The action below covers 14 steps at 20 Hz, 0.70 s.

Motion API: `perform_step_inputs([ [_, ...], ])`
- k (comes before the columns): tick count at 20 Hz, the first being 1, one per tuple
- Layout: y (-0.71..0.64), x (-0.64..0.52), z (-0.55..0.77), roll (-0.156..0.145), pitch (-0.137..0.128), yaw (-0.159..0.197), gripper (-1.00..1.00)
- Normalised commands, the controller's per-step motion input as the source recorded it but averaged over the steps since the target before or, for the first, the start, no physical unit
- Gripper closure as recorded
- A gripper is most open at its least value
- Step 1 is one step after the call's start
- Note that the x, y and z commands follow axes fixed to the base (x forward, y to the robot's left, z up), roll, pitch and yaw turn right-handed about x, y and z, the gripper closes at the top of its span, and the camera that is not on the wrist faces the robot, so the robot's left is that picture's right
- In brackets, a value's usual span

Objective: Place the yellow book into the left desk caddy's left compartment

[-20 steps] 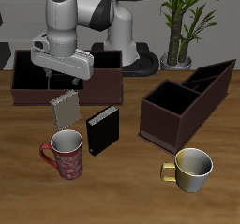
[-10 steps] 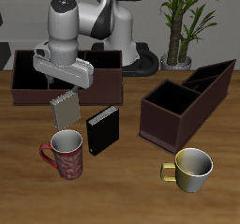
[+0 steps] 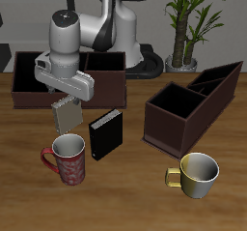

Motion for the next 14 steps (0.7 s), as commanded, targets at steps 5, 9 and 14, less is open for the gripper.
perform_step_inputs([
  [5,-0.08,-0.01,-0.30,-0.009,0.028,-0.050,-1.00],
  [9,-0.02,-0.04,-0.25,-0.015,0.020,-0.040,-1.00],
  [14,-0.03,0.09,-0.34,-0.025,0.056,-0.036,-1.00],
])
